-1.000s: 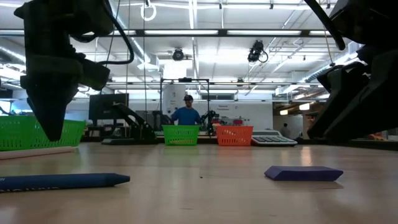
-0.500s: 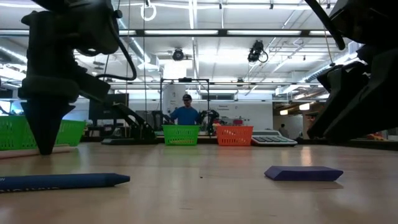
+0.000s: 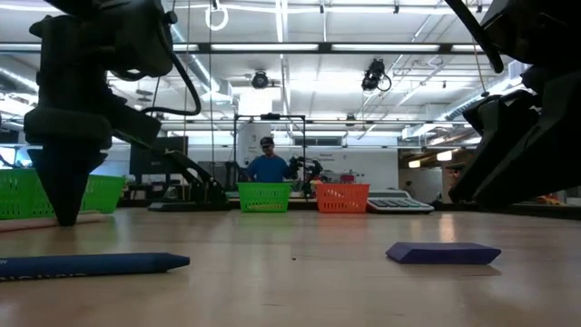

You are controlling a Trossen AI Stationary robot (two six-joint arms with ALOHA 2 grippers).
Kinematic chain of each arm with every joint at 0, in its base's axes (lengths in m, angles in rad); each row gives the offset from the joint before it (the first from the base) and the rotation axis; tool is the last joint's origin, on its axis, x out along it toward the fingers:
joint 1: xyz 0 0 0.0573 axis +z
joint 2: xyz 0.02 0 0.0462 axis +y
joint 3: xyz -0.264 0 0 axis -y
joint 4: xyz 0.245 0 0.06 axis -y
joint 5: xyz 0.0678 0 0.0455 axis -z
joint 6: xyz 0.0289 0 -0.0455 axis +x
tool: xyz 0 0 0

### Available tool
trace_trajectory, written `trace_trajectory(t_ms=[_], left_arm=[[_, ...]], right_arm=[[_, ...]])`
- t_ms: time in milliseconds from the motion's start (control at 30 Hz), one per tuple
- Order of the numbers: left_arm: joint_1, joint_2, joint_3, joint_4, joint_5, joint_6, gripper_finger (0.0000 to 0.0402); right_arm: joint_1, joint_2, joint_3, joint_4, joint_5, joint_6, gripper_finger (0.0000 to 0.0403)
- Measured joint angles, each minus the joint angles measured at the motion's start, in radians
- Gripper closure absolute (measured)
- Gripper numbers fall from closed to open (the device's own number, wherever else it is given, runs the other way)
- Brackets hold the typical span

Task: Sort crayons/erasers/pens/pencils in bins
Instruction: Put the pink pen into the bottom green bin

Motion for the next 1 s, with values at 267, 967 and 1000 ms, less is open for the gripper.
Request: trace_trajectory(t_ms=[267, 967, 1000], left_arm=[[0.001, 0.001, -0.002, 0.028, -0.002, 0.047, 0.0347], [0.191, 0.008, 0.277, 0.073, -0.222, 0.458, 0.0387], [0.207, 0.008, 0.28, 0.099, -0.239, 0.485, 0.0387]], right_arm=[[0.0, 0.0, 0.0, -0.001, 0.0, 0.0, 0.0258], [0.0, 0.0, 0.0, -0.01, -0.001, 0.027, 0.0258], [0.0, 0.0, 0.0, -0.01, 0.0, 0.028, 0.0258]])
